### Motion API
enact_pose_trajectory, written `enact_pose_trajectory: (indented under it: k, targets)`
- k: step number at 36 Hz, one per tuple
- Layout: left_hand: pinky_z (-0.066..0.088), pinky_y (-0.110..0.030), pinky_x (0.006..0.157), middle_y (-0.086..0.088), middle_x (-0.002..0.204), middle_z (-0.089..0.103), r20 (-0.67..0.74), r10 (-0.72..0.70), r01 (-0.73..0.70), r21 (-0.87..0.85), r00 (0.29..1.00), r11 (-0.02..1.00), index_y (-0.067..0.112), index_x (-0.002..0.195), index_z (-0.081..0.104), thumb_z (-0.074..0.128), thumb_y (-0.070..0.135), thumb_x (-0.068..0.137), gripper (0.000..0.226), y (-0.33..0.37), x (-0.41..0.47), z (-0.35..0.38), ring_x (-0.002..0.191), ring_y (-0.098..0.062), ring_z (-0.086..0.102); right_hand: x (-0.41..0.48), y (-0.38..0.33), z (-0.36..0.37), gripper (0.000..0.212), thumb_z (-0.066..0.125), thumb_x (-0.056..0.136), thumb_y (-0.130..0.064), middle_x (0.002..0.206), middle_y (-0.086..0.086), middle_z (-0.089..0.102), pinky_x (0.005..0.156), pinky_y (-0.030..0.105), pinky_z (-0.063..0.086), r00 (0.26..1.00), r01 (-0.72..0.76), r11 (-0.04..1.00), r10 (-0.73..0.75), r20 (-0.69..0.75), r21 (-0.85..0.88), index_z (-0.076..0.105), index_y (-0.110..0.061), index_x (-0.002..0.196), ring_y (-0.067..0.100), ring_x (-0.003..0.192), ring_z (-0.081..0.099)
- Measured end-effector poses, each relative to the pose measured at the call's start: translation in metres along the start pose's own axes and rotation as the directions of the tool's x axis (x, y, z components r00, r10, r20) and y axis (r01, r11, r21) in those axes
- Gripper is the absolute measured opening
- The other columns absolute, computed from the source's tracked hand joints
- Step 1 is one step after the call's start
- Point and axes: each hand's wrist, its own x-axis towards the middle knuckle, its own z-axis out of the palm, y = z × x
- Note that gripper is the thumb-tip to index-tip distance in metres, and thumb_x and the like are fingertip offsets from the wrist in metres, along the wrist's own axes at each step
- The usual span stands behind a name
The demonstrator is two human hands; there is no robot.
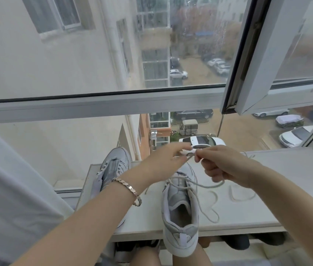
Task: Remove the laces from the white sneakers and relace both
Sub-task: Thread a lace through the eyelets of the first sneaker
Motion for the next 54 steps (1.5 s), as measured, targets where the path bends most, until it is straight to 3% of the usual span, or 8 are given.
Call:
enact_pose_trajectory:
  k: [7,15,22,25,32,37,47,54]
  targets:
    - [0.044,-0.018,0.067,0.002,0.073,0.057,0.007,0.073,-0.071,-0.179,0.997,0.981,0.025,0.087,0.065,0.043,0.021,0.099,0.026,-0.007,0.013,0.025,0.063,-0.003,0.05,-0.023,0.003,-0.019,0.038,0.044,0.097,-0.03,0.041,-0.01,0.034,0.035,0.015,0.026,0.985,0.108,0.908,-0.152,-0.078,-0.405,0.055,-0.014,0.065,0.007,0.036,0.027]
    - [0.023,-0.016,0.044,0.014,0.037,0.03,-0.147,-0.345,0.235,-0.49,0.927,0.84,0.012,0.073,0.064,0.042,0.004,0.095,0.033,-0.043,0.027,0.003,0.043,-0.007,0.024,-0.033,0.02,-0.056,0.035,0.041,0.097,-0.023,0.051,-0.009,0.02,0.036,0.013,0.011,0.993,0.101,0.994,-0.099,-0.058,0.033,0.043,-0.017,0.062,0.005,0.042,0.015]
    - [0.031,-0.023,0.044,0.002,0.04,0.038,-0.111,-0.499,0.333,-0.618,0.86,0.712,0.005,0.08,0.066,0.046,0.011,0.093,0.024,-0.06,0.026,-0.003,0.044,-0.013,0.038,-0.033,0.04,-0.083,0.029,0.047,0.078,-0.03,0.06,-0.008,0.007,0.036,0.017,0.006,0.98,0.188,0.744,-0.098,-0.173,0.641,0.051,-0.021,0.051,0.006,0.048,0.005]
    - [0.049,-0.036,0.068,-0.031,0.11,0.059,-0.226,-0.499,0.362,-0.455,0.837,0.814,0.009,0.087,0.066,0.046,0.01,0.095,0.022,-0.06,0.026,0.008,0.078,-0.035,0.059,-0.03,0.044,-0.076,0.019,0.054,0.074,-0.03,0.059,-0.008,0.007,0.035,0.016,0.008,0.978,0.197,0.701,-0.093,-0.187,0.685,0.051,-0.019,0.06,0.005,0.047,0.005]
    - [0.02,-0.029,0.111,0.004,0.148,0.03,-0.188,-0.074,0.075,0.003,0.979,0.997,0.028,0.137,0.041,0.052,0.01,0.088,0.053,-0.038,0.017,0.025,0.136,-0.013,0.024,-0.017,0.041,-0.037,0.025,0.046,0.095,-0.02,0.049,-0.008,0.019,0.033,0.012,0.012,0.983,0.121,0.964,-0.083,-0.162,0.238,0.055,-0.014,0.073,0.004,0.038,0.014]
    - [0.042,-0.017,0.077,0.012,0.09,0.06,0.049,0.173,-0.163,-0.164,0.984,0.973,0.023,0.128,0.052,0.041,-0.001,0.091,0.046,0.004,0.016,0.032,0.09,-0.005,0.051,-0.009,0.029,-0.01,0.032,0.049,0.095,-0.028,0.047,-0.009,0.027,0.036,0.012,0.018,0.993,0.118,0.993,-0.118,-0.003,-0.029,0.063,-0.012,0.071,0.006,0.041,0.02]
    - [0.031,-0.026,0.06,0.011,0.069,0.044,-0.195,0.029,-0.001,0.141,0.98,0.99,0.013,0.099,0.059,0.031,0.021,0.102,0.029,-0.013,0.016,0.018,0.058,-0.003,0.039,-0.004,0.033,-0.02,0.029,0.045,0.098,-0.019,0.049,-0.009,0.039,0.045,0.014,0.035,0.997,0.063,0.968,-0.072,-0.028,-0.242,0.067,-0.009,0.081,0.005,0.042,0.038]
    - [0.03,-0.031,0.075,-0.004,0.094,0.061,-0.478,-0.012,0.221,0.383,0.878,0.897,0.011,0.1,0.06,0.036,0.008,0.099,0.024,-0.03,0.021,0.019,0.092,-0.025,0.051,-0.005,0.047,-0.03,0.025,0.051,0.095,-0.022,0.07,-0.014,0.064,0.063,0.006,0.043,0.997,0.069,0.885,-0.07,0.014,-0.46,0.069,-0.026,0.078,-0.008,0.062,0.055]
